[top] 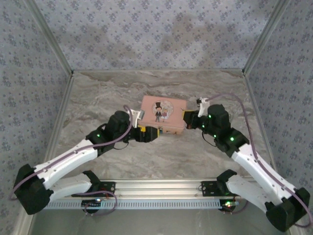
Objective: Unlock the padlock with the key
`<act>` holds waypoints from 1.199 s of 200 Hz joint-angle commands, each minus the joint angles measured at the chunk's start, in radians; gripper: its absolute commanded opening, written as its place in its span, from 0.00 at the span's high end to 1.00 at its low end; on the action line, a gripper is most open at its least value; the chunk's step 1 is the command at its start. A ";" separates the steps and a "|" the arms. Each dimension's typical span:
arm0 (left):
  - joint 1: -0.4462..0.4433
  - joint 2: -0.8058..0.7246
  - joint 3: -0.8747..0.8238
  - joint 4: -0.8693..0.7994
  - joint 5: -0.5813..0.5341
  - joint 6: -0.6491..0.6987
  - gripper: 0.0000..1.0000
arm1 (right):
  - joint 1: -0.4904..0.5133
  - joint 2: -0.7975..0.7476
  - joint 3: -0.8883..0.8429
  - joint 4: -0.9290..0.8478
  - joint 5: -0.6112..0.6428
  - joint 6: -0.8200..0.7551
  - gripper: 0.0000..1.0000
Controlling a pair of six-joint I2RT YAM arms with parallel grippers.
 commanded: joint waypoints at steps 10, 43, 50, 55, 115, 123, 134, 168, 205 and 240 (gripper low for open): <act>-0.002 0.009 -0.148 0.282 -0.135 -0.007 0.02 | -0.056 0.156 0.090 -0.048 0.104 -0.111 1.00; -0.003 0.013 -0.256 0.444 -0.179 0.054 0.02 | -0.109 0.365 0.200 -0.014 0.134 -0.150 1.00; -0.004 0.023 -0.256 0.446 -0.179 0.065 0.02 | -0.122 0.412 0.227 0.003 0.134 -0.157 1.00; -0.005 0.036 -0.254 0.446 -0.177 0.070 0.02 | -0.131 0.446 0.247 0.014 0.133 -0.158 1.00; -0.004 0.309 -0.204 0.623 -0.068 0.106 0.02 | -0.174 0.839 0.586 -0.018 0.159 -0.177 1.00; -0.005 0.348 -0.192 0.653 -0.056 0.107 0.02 | -0.174 0.872 0.612 -0.023 0.164 -0.179 1.00; -0.003 0.399 -0.184 0.699 -0.054 0.109 0.02 | -0.173 0.907 0.637 -0.028 0.169 -0.177 1.00; -0.004 0.533 -0.174 0.844 -0.065 0.123 0.02 | -0.168 0.989 0.695 -0.049 0.185 -0.188 1.00; -0.005 0.651 -0.147 0.944 -0.039 0.130 0.02 | -0.159 1.052 0.756 -0.080 0.200 -0.211 1.00; -0.008 0.730 -0.143 1.049 -0.007 0.134 0.04 | -0.142 1.092 0.778 -0.089 0.204 -0.229 1.00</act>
